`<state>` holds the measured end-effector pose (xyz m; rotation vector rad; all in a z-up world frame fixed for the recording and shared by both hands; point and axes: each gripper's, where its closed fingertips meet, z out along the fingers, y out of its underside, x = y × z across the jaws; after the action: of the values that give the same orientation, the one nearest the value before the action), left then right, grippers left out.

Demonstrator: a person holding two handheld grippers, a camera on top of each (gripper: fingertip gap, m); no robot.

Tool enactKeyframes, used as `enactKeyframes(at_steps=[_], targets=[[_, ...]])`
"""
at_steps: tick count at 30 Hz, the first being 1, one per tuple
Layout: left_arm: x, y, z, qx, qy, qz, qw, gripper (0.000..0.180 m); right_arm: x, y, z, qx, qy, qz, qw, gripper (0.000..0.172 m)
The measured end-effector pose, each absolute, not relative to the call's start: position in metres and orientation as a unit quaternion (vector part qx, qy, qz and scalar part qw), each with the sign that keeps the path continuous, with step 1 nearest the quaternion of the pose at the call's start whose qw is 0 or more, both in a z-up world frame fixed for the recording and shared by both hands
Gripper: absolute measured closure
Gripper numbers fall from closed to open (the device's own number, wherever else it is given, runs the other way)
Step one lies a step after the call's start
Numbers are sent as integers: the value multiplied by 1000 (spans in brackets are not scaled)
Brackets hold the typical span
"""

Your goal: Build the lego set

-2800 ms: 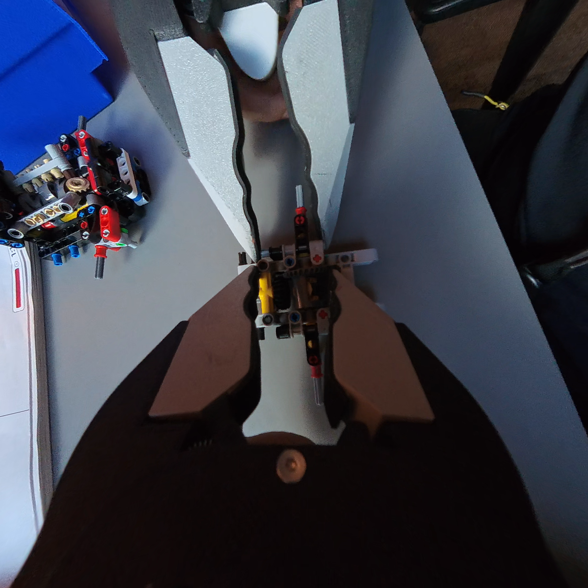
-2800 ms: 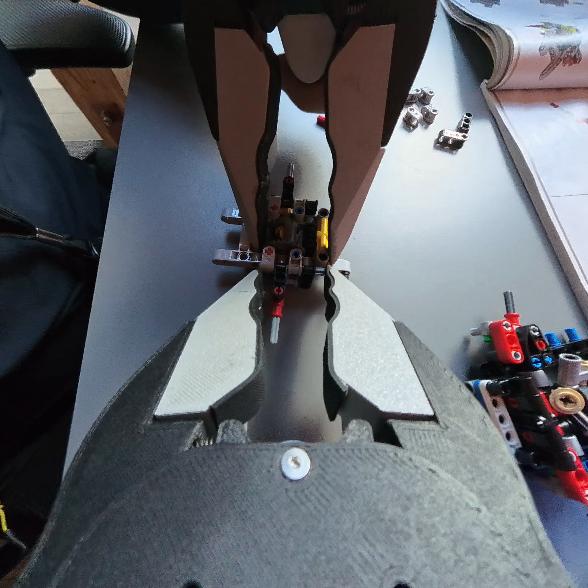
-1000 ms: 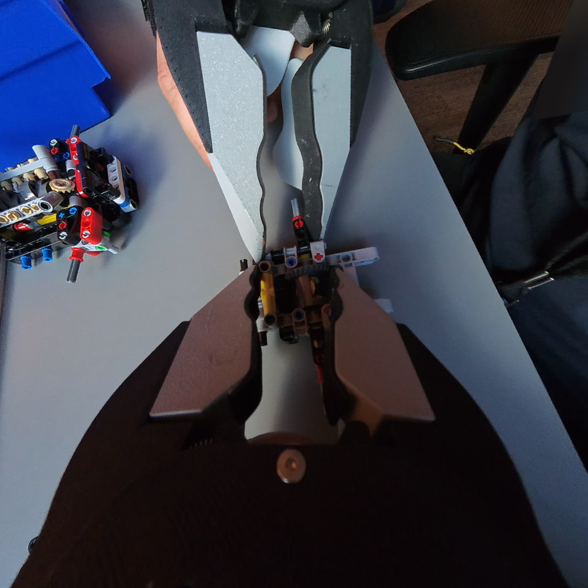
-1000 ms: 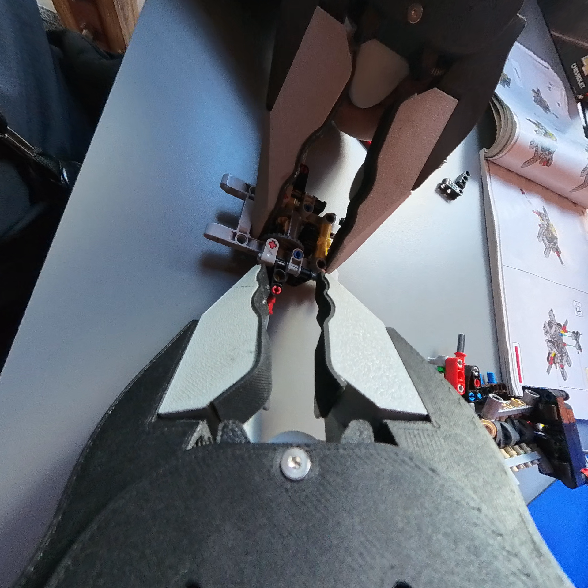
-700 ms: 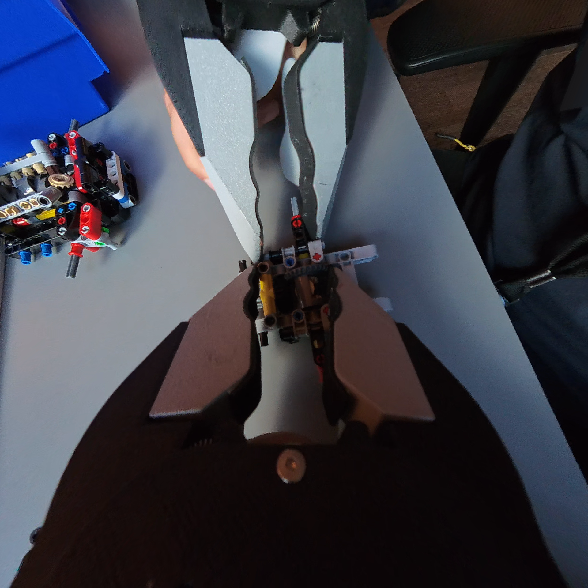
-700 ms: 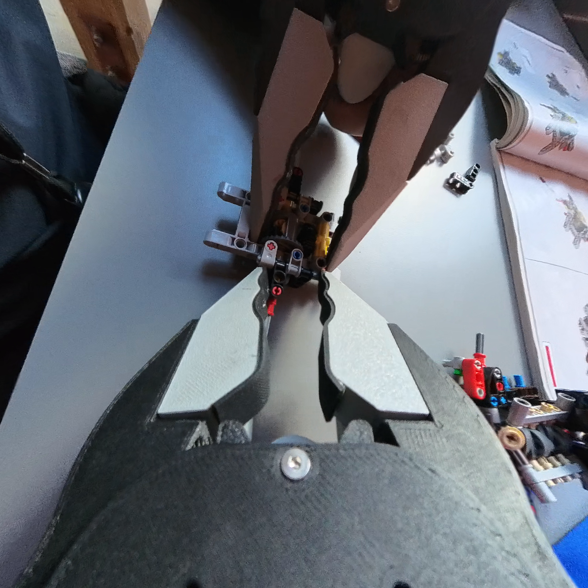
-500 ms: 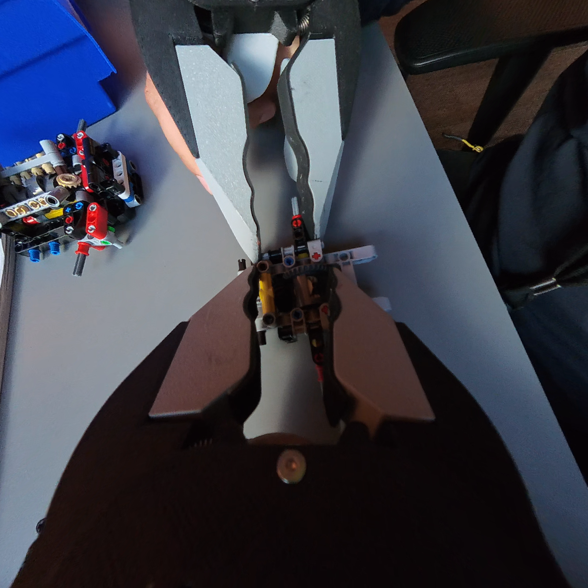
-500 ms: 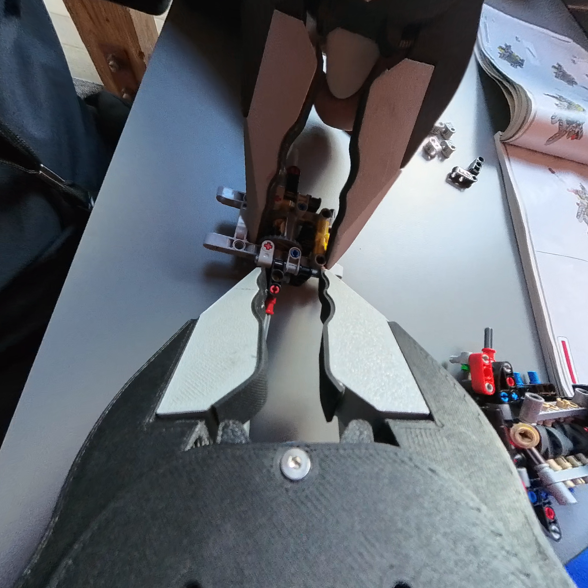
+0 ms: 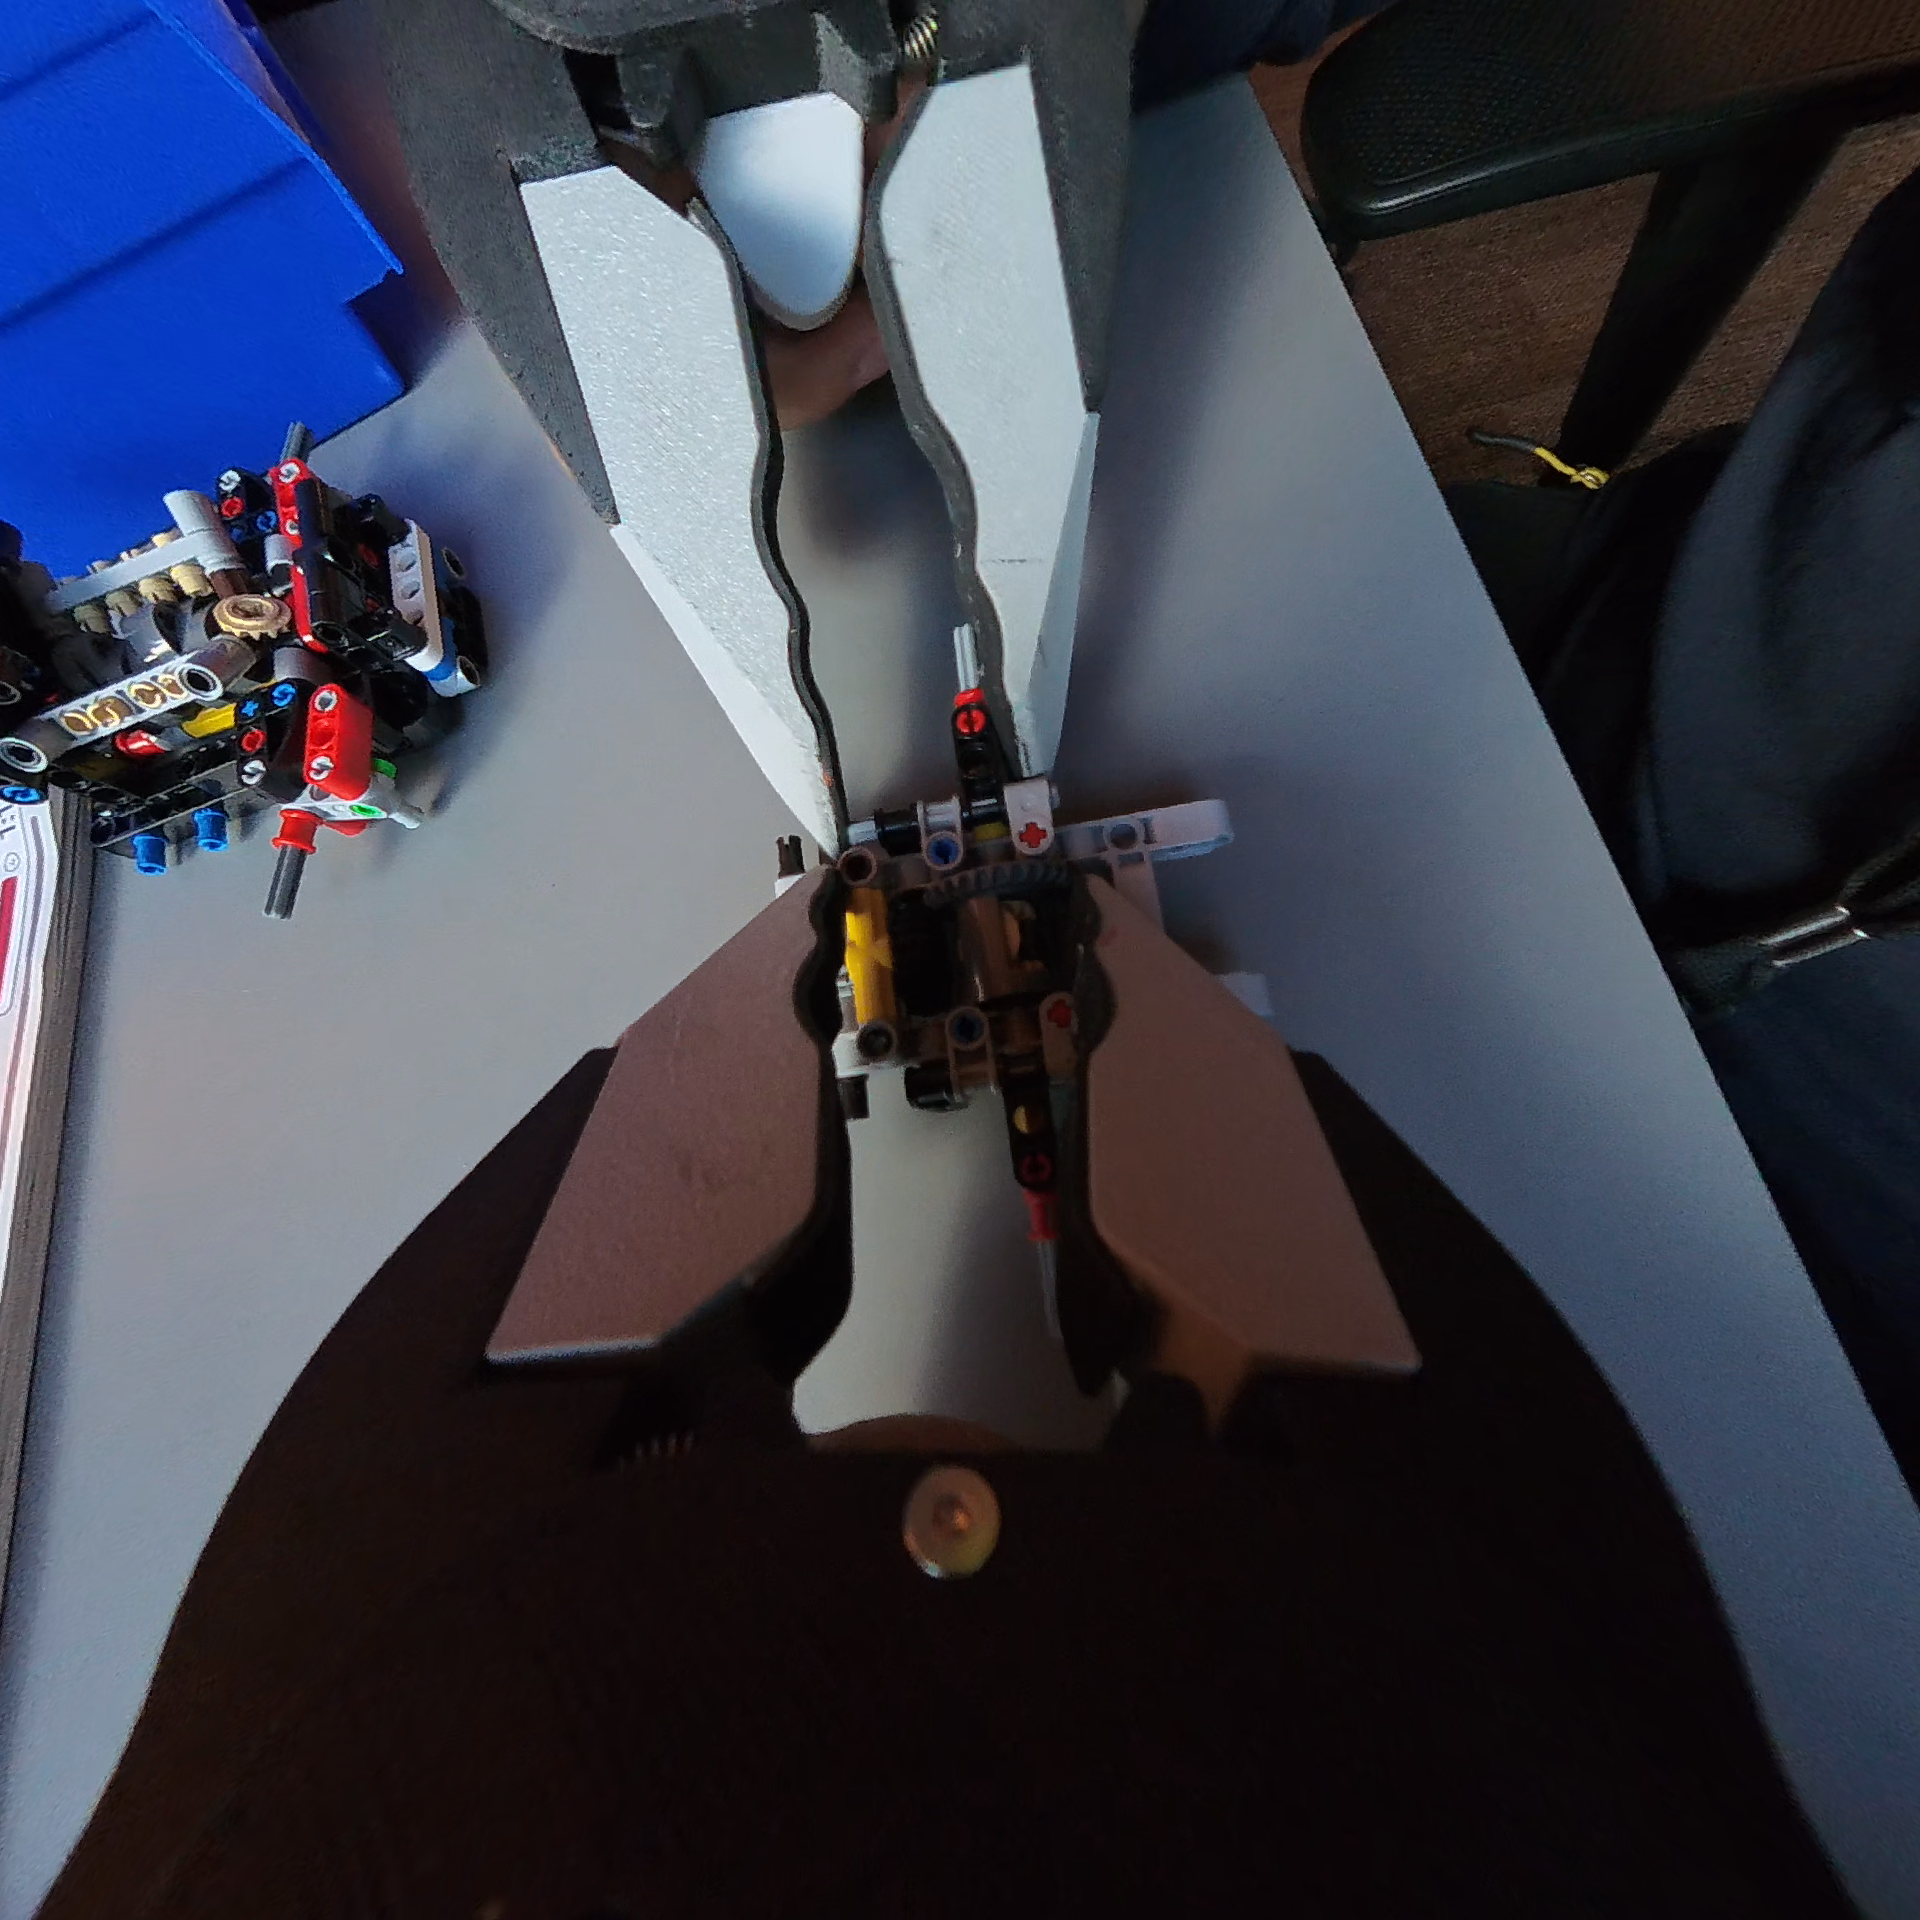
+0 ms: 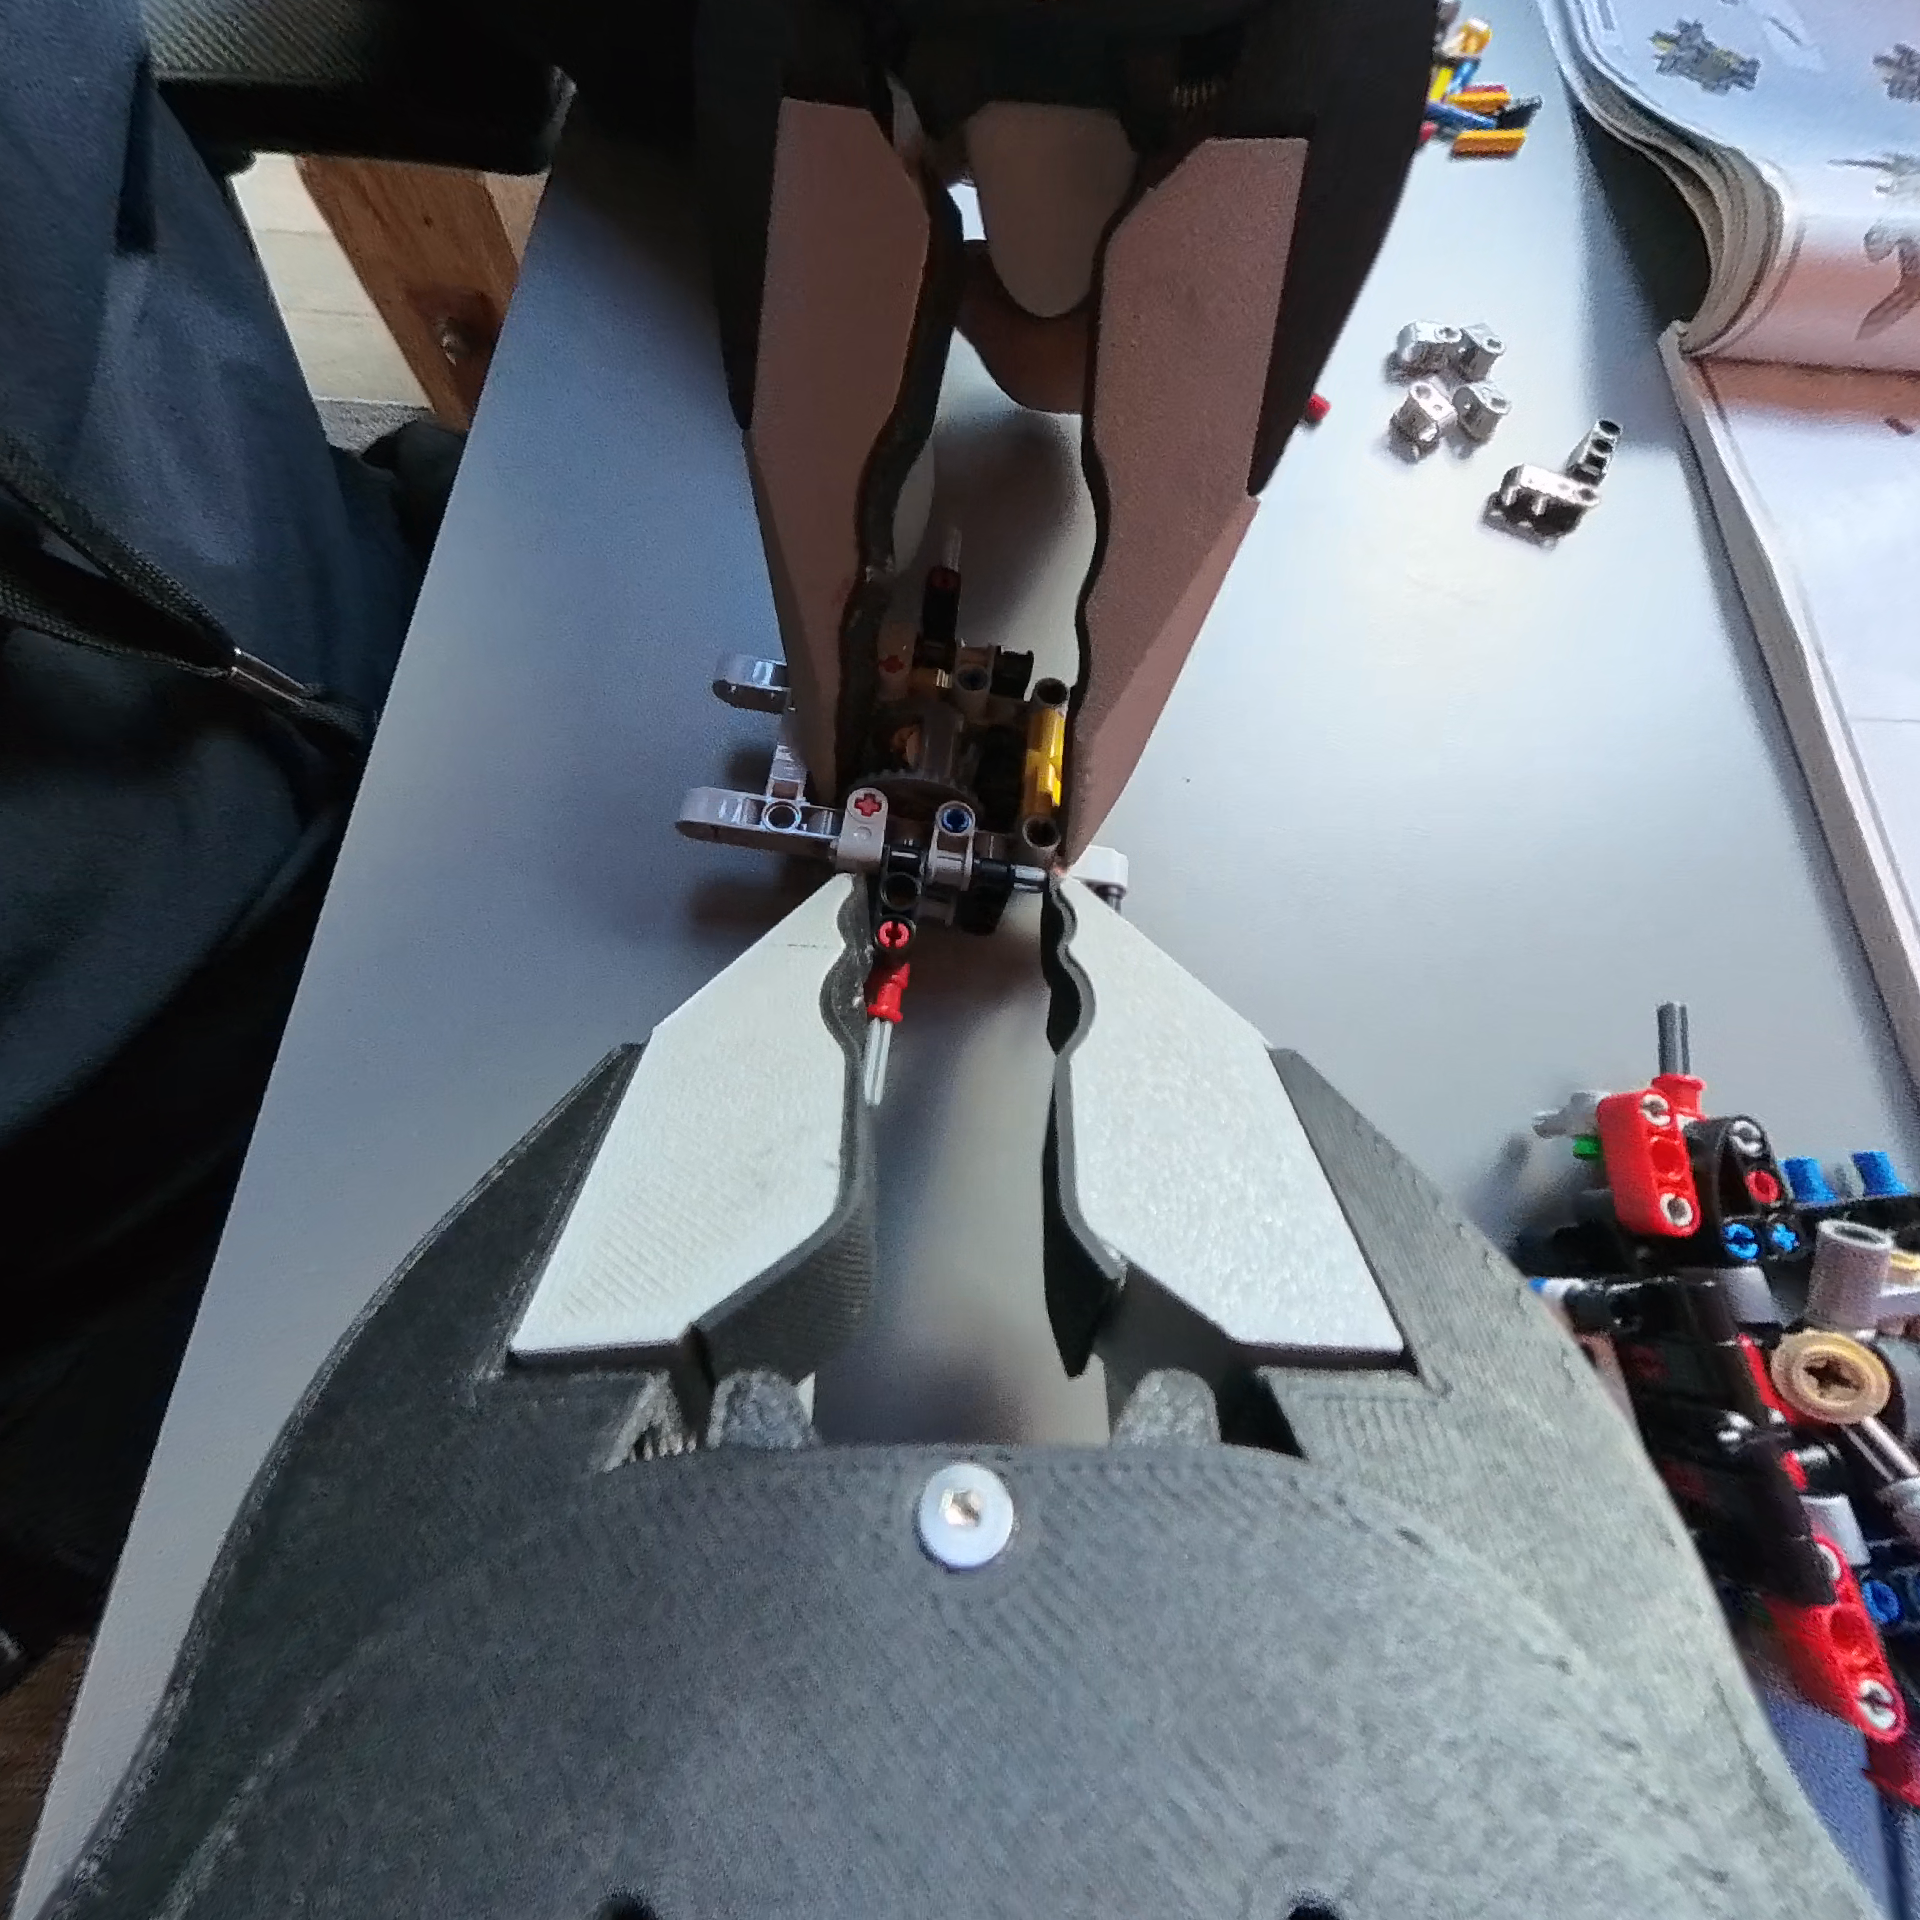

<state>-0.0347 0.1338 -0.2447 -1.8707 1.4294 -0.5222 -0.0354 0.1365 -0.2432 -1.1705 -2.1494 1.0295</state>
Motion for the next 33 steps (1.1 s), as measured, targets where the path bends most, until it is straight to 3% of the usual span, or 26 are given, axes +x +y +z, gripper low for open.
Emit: enactKeyframes(at_steps=[33], targets=[[-30,133,-247,-732,543,-224,344,140,-35,134,-246,-332,-846,289,303,146]])
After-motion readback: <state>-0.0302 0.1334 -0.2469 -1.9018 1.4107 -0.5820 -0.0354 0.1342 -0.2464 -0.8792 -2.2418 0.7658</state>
